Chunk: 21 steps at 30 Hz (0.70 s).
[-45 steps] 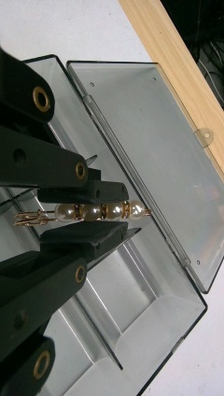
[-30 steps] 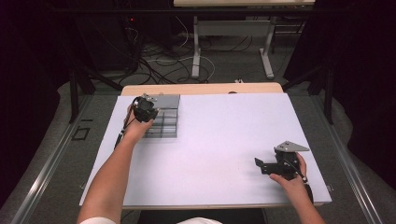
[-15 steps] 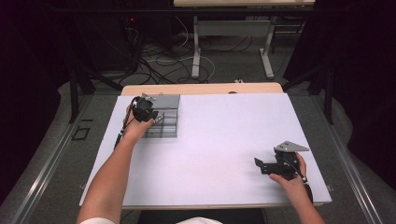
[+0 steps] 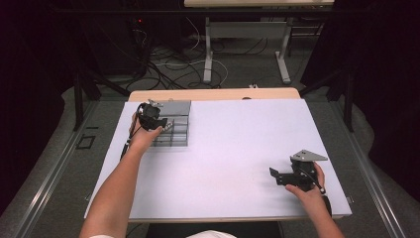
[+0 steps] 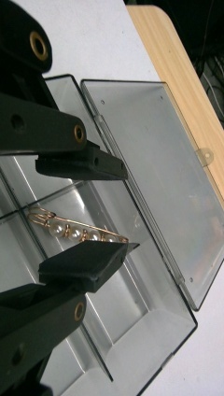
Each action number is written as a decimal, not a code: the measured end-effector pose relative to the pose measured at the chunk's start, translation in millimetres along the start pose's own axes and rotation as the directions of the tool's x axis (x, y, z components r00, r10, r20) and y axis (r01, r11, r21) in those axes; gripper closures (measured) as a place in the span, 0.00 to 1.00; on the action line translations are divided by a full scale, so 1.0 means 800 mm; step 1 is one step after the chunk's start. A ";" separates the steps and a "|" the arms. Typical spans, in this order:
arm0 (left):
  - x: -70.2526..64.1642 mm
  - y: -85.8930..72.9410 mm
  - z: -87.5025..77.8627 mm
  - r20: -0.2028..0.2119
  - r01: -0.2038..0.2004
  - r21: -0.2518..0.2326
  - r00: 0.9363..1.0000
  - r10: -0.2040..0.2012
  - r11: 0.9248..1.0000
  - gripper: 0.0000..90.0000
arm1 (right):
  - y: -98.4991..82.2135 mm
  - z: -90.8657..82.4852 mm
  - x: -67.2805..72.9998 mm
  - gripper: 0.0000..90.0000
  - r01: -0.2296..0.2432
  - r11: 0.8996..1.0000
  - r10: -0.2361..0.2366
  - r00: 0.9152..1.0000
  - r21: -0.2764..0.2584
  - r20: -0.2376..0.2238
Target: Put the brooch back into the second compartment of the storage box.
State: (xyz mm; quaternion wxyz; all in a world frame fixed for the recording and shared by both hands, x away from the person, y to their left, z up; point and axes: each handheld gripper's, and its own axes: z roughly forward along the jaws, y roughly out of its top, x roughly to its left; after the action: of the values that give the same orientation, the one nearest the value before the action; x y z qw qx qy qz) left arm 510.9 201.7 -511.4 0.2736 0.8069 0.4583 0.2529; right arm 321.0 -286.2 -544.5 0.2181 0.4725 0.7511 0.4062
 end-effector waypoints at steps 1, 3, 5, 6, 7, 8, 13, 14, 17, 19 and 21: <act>0.000 -0.001 0.000 -0.002 0.002 -0.003 1.000 -0.002 1.000 0.63 | 0.000 0.000 0.000 0.07 0.001 1.000 -0.001 1.000 -0.002 0.003; 0.001 -0.003 -0.002 0.002 0.004 0.001 1.000 -0.004 1.000 0.61 | 0.000 0.000 0.000 0.07 0.001 1.000 -0.001 1.000 -0.001 -0.002; 0.001 -0.005 -0.004 -0.004 0.010 -0.005 1.000 -0.010 1.000 0.60 | 0.000 0.000 0.000 0.07 0.001 1.000 -0.001 1.000 0.000 -0.001; 0.002 -0.005 -0.005 -0.002 0.013 -0.005 1.000 -0.013 1.000 0.59 | 0.000 0.000 0.000 0.07 0.001 1.000 -0.001 1.000 -0.001 -0.001; 0.002 -0.006 -0.007 0.002 0.021 -0.008 1.000 -0.021 1.000 0.59 | 0.000 0.000 0.000 0.07 0.001 1.000 -0.001 1.000 -0.001 0.000; 0.003 -0.006 -0.008 -0.004 0.024 -0.009 1.000 -0.024 1.000 0.58 | 0.000 0.000 0.000 0.07 0.001 1.000 -0.001 1.000 -0.001 -0.001; 0.005 -0.005 -0.016 0.019 0.029 -0.039 0.999 -0.028 0.999 0.56 | 0.001 0.000 0.002 0.07 -0.004 1.000 0.004 1.000 -0.005 -0.005; 0.005 -0.005 -0.018 0.021 0.033 -0.043 0.999 -0.032 0.999 0.56 | 0.001 -0.001 0.002 0.07 -0.002 1.000 0.002 1.000 -0.003 0.000; 0.005 -0.004 -0.022 0.032 0.041 -0.047 0.999 -0.040 0.998 0.55 | 0.001 -0.001 0.002 0.07 -0.003 1.000 0.003 1.000 -0.006 0.001; 0.004 -0.003 -0.026 0.023 0.032 -0.058 0.999 -0.031 0.998 0.54 | 0.001 -0.001 0.002 0.07 -0.002 1.000 0.002 1.000 -0.006 0.003; 0.002 -0.002 -0.031 0.022 0.025 -0.067 0.999 -0.023 0.997 0.53 | 0.001 -0.001 0.002 0.07 0.001 1.000 -0.001 1.000 -0.009 0.003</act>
State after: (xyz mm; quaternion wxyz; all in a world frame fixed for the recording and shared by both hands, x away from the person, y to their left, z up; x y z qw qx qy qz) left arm 494.6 208.7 -494.5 0.3083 0.7943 0.4564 0.2565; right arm 320.4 -285.2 -543.0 0.2216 0.4718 0.7490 0.4089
